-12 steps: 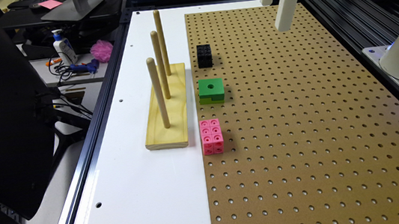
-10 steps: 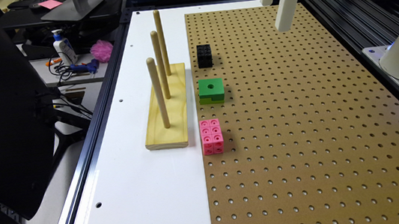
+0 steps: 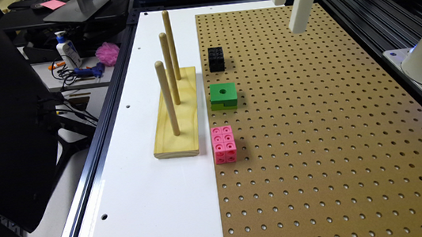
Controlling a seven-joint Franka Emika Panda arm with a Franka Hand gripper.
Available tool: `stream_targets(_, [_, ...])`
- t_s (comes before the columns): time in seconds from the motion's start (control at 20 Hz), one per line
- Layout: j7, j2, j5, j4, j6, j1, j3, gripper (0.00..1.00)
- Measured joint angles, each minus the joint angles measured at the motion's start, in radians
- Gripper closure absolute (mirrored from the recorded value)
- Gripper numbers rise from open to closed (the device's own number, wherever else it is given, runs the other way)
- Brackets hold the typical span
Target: Pick up pink block.
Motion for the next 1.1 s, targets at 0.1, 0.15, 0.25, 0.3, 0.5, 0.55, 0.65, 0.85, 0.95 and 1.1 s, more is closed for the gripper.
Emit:
stream_targets(0.1, [0.012,0.055,0.0001,0.042,0.021,0.000,0.013,0.00])
stream_targets(0.15, [0.017,0.080,0.0001,0.062,0.026,0.000,0.019,0.00])
stream_targets(0.25, [0.027,0.123,0.0001,0.099,0.029,0.000,0.028,0.00])
stream_targets(0.3, [0.030,0.138,0.0001,0.113,0.029,0.000,0.031,0.00])
stream_targets(0.5, [0.047,0.172,0.0001,0.151,0.029,0.000,0.048,0.00])
stream_targets(0.55, [0.051,0.174,0.0001,0.154,0.029,0.000,0.052,0.00])
stream_targets(0.65, [0.059,0.175,0.0001,0.156,0.029,0.000,0.061,0.00])
stream_targets(0.85, [0.075,0.175,0.0001,0.158,0.029,0.000,0.076,0.00])
stream_targets(0.95, [0.076,0.176,0.0001,0.158,0.029,0.000,0.078,0.00])
stream_targets(1.1, [0.076,0.225,0.0001,0.153,0.066,0.000,0.078,0.00])
